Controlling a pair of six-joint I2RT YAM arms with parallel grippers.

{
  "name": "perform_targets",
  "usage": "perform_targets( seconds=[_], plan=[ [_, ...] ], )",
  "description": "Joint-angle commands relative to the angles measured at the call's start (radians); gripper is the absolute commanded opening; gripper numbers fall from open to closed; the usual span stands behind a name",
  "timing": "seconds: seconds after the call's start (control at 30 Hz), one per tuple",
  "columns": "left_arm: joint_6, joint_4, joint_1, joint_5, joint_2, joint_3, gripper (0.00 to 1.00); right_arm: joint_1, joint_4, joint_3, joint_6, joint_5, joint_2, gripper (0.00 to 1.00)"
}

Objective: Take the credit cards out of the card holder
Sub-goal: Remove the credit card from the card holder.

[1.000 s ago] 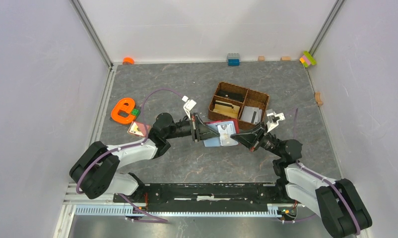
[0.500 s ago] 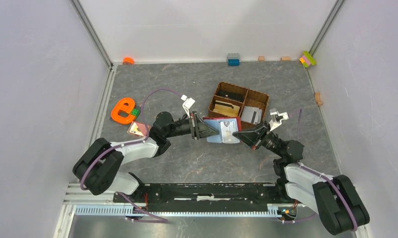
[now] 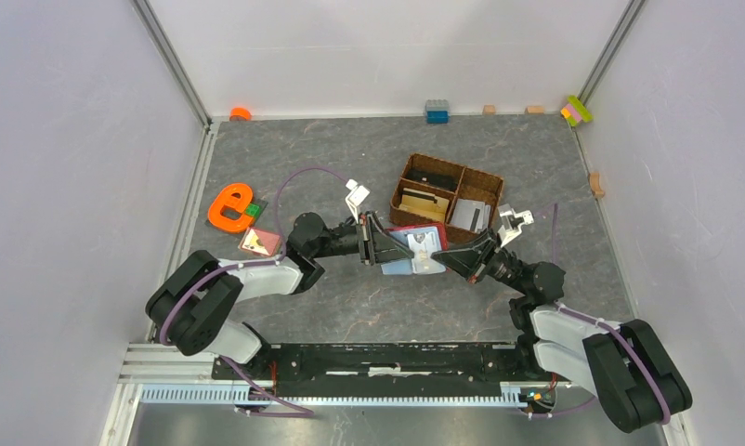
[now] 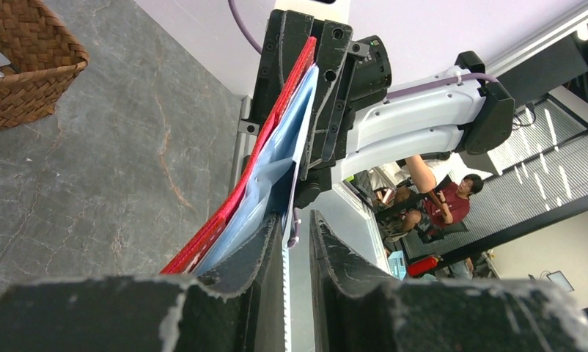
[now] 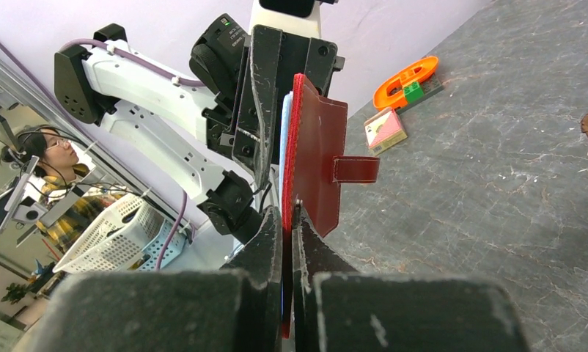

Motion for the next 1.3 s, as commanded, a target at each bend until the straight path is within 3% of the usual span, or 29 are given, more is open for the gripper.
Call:
perform_targets(
  seconds=[0.0, 0.17, 0.3, 0.5, 0.8, 1.27],
  plan=[
    [-0.024, 0.066, -0.008, 0.024, 0.002, 0.033, 0.27, 0.009, 0.087, 0.025, 0.001, -0.013, 0.003, 0.0],
    [-0.021, 0.062, -0.01, 0.025, 0.006, 0.036, 0.2, 0.015, 0.083, 0.028, 0.0, -0.017, 0.007, 0.0],
    [-0.014, 0.054, -0.008, 0.021, -0.005, 0.032, 0.02, 0.016, 0.086, 0.03, 0.0, -0.018, 0.008, 0.0],
    [0.055, -0.081, 0.001, -0.024, -0.047, 0.03, 0.02, 0.014, 0.047, 0.021, -0.027, 0.004, -0.024, 0.08],
    [0.058, -0.093, 0.021, -0.043, -0.067, 0.014, 0.02, -0.038, 0.008, -0.012, -0.031, 0.041, -0.079, 0.05],
    [0.059, -0.097, 0.024, -0.047, -0.071, 0.011, 0.02, -0.076, 0.123, -0.03, 0.05, 0.02, -0.036, 0.01]
  ],
)
